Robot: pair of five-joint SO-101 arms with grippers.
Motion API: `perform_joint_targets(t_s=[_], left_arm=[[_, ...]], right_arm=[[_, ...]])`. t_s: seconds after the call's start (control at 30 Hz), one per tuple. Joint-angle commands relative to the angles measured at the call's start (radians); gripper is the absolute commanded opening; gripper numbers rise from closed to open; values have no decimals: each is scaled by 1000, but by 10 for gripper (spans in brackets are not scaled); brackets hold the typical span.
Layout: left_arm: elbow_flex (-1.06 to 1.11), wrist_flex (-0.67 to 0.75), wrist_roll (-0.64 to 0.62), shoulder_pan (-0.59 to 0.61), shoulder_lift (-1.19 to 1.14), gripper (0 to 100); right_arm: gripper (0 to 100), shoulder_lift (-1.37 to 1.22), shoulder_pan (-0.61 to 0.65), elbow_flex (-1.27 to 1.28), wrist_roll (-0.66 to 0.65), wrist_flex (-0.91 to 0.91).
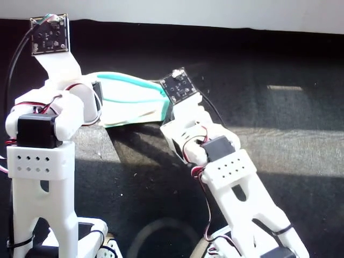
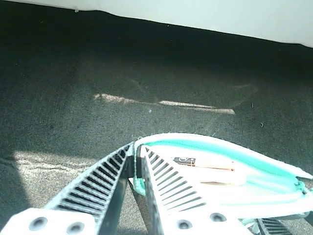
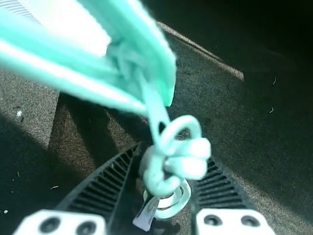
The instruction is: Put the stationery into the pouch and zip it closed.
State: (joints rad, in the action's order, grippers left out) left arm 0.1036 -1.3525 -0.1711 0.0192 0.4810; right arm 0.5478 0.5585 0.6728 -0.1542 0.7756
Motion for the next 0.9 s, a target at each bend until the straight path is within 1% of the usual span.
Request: perform_joint_targets(t_s=[0.0, 0.13, 0.27, 0.67, 0.7, 0.8, 0.87], left_arm=[[7, -17, 6, -19, -13, 9], [5, -17, 6, -19, -12, 9], [5, -17, 6, -19, -12, 9], [5, -14, 6, -15, -12, 9], [5, -15, 6, -15, -12, 9], [5, -15, 6, -15, -12, 9], [5, -15, 6, -13, -12, 9]], right_arm=[[128, -25, -10, -84, 12, -18], [86, -33, -10, -147, 12, -15], [106, -51, -12, -156, 12, -15], [98, -197, -15, -176, 8, -18], [84, -203, -16, -179, 8, -16], [0, -208, -42, -180, 11, -19], [7, -206, -68, -180, 11, -15]])
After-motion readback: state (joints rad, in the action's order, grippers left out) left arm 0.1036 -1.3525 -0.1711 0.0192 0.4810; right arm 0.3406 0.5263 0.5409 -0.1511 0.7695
